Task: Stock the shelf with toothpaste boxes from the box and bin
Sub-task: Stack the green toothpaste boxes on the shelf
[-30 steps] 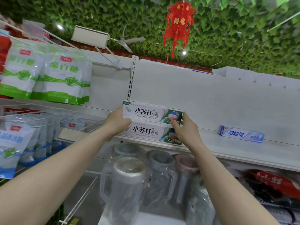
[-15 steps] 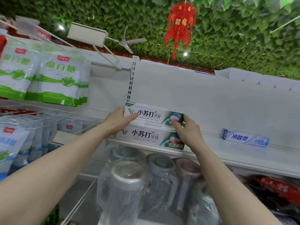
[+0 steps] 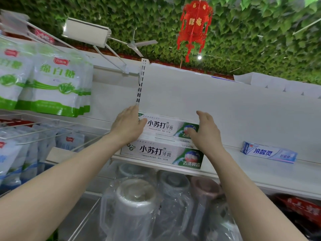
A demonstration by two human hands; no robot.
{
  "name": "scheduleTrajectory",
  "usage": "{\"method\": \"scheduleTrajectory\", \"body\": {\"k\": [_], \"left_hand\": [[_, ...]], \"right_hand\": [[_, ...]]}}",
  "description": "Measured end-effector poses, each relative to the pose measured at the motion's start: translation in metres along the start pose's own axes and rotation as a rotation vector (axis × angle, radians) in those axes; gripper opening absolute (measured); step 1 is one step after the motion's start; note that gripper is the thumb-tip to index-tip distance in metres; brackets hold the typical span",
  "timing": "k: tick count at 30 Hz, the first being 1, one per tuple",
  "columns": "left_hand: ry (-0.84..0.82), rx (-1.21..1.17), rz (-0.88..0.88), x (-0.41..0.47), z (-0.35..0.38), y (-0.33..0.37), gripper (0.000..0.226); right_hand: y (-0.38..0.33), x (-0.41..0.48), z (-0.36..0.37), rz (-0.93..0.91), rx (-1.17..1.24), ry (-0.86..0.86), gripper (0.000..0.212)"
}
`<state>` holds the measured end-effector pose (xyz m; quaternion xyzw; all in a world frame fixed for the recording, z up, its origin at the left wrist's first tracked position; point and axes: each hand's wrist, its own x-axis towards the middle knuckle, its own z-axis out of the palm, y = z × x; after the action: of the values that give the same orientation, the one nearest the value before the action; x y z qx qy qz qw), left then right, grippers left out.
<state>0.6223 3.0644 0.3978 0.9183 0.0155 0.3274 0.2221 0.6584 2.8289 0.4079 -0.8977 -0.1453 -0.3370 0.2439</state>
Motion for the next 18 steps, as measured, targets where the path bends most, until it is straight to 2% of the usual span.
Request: {"method": "scheduleTrajectory", "body": {"k": [2, 9, 12, 18], "left_hand": [[-0.004, 0.118, 0.127, 0.010, 0.002, 0.005, 0.055], [-0.154, 0.433, 0.291, 0.042, 0.014, 0.022, 0.061], [-0.168, 0.424, 0.283, 0.048, 0.020, 0.023, 0.063], [-0.154, 0.399, 0.253, 0.058, 0.026, 0.018, 0.043]], "right_hand": [[-0.008, 0.011, 0.000, -0.113, -0.087, -0.029, 0.065], [-0.009, 0.040, 0.021, -0.265, -0.418, -0.229, 0.067], [-0.002, 0.046, 0.028, -0.274, -0.431, -0.274, 0.058], [0.005, 0.059, 0.039, -0.288, -0.424, -0.262, 0.046]]}}
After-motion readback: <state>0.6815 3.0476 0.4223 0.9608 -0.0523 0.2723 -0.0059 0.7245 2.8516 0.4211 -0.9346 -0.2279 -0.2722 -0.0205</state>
